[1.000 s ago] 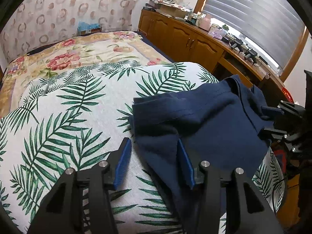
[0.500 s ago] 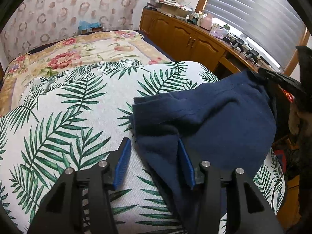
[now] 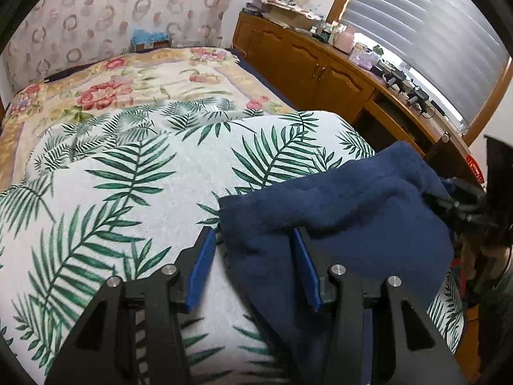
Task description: Fold small clothes
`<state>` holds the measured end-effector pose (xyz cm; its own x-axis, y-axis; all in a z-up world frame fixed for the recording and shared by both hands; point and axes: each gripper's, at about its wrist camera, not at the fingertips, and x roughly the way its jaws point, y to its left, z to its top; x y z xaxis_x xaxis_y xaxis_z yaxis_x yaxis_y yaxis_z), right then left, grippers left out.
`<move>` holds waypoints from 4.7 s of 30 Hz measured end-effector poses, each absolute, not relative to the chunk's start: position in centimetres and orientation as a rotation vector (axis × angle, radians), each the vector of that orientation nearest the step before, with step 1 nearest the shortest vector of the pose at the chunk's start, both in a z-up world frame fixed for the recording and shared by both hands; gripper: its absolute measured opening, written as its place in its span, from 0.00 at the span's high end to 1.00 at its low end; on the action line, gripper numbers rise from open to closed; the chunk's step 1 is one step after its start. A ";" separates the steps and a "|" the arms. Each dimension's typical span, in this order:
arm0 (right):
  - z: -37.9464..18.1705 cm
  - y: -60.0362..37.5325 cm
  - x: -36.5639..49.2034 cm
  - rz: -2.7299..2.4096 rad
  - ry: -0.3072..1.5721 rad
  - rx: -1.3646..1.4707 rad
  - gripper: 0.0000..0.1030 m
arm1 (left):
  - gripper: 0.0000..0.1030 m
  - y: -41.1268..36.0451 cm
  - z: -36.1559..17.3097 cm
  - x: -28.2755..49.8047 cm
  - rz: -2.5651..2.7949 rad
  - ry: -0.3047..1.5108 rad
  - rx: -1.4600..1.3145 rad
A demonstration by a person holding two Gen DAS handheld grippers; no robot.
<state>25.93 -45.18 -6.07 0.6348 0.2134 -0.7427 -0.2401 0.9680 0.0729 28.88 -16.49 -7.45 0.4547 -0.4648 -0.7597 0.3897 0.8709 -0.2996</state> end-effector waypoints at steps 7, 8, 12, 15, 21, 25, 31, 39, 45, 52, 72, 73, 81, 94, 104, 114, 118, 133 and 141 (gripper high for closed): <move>-8.2 -44.0 26.7 0.337 0.922 0.028 0.28 | 0.54 -16.8 -7.4 29.2 -0.545 0.963 -0.098; -8.3 -43.9 26.8 0.351 0.924 0.026 0.30 | 0.55 -16.8 -7.4 29.1 -0.551 0.960 -0.099; -8.2 -43.6 26.1 0.402 0.920 0.026 0.51 | 0.76 -16.7 -7.3 29.2 -0.588 0.962 -0.123; -7.8 -43.3 25.6 0.437 0.905 -0.014 0.71 | 0.95 -16.4 -6.9 29.0 -0.618 0.958 -0.153; -4.5 -42.6 23.7 0.445 0.783 -0.075 0.81 | 0.95 -15.9 -2.8 26.0 -0.632 0.829 -0.145; -1.7 -41.2 23.4 0.447 0.714 -0.126 0.81 | 0.95 -13.8 0.5 23.6 -0.613 0.721 -0.153; 3.0 -36.0 23.9 0.529 0.617 -0.209 0.81 | 0.95 -6.2 4.8 20.1 -0.487 0.579 -0.183; 8.5 -20.0 26.7 0.772 0.492 -0.397 0.81 | 0.95 7.1 7.6 15.0 -0.218 0.450 -0.221; 10.0 -6.2 28.7 0.951 0.447 -0.540 0.81 | 0.95 16.2 6.6 11.1 0.003 0.394 -0.290; 7.3 8.4 30.8 1.088 0.462 -0.682 0.81 | 0.95 21.1 0.5 10.6 0.154 0.478 -0.353; 4.4 6.8 32.7 0.826 0.572 -0.438 0.47 | 0.61 18.6 1.3 7.3 0.218 0.503 -0.221; 4.4 5.2 31.9 0.822 0.575 -0.412 0.47 | 0.59 17.8 1.8 7.0 0.212 0.494 -0.202; 4.6 -5.1 24.8 0.740 0.554 -0.267 0.38 | 0.49 12.7 3.9 6.0 0.135 0.470 -0.133; 6.8 -18.0 14.4 0.533 0.449 -0.090 0.20 | 0.48 3.9 6.2 5.3 0.045 0.457 -0.057; 8.3 -22.9 9.5 0.444 0.375 -0.050 0.20 | 0.48 0.0 7.7 4.0 -0.006 0.436 -0.051; 7.7 -24.0 9.0 0.419 0.381 -0.026 0.20 | 0.48 -0.8 8.2 3.8 0.001 0.430 -0.044; 7.6 -24.1 9.1 0.418 0.383 -0.024 0.20 | 0.48 -1.0 8.1 3.9 0.006 0.427 -0.040; 7.8 -24.2 9.1 0.416 0.381 -0.024 0.20 | 0.48 -1.1 8.3 3.8 0.014 0.420 -0.037; 7.8 -24.4 9.1 0.419 0.382 -0.024 0.20 | 0.48 -1.0 8.5 3.7 0.017 0.416 -0.037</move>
<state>9.08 -24.39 7.80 0.8434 0.3924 -0.3671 -0.4013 0.9143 0.0555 3.73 -1.04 8.52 0.9145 0.0088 -0.4046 -0.0239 0.9992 -0.0323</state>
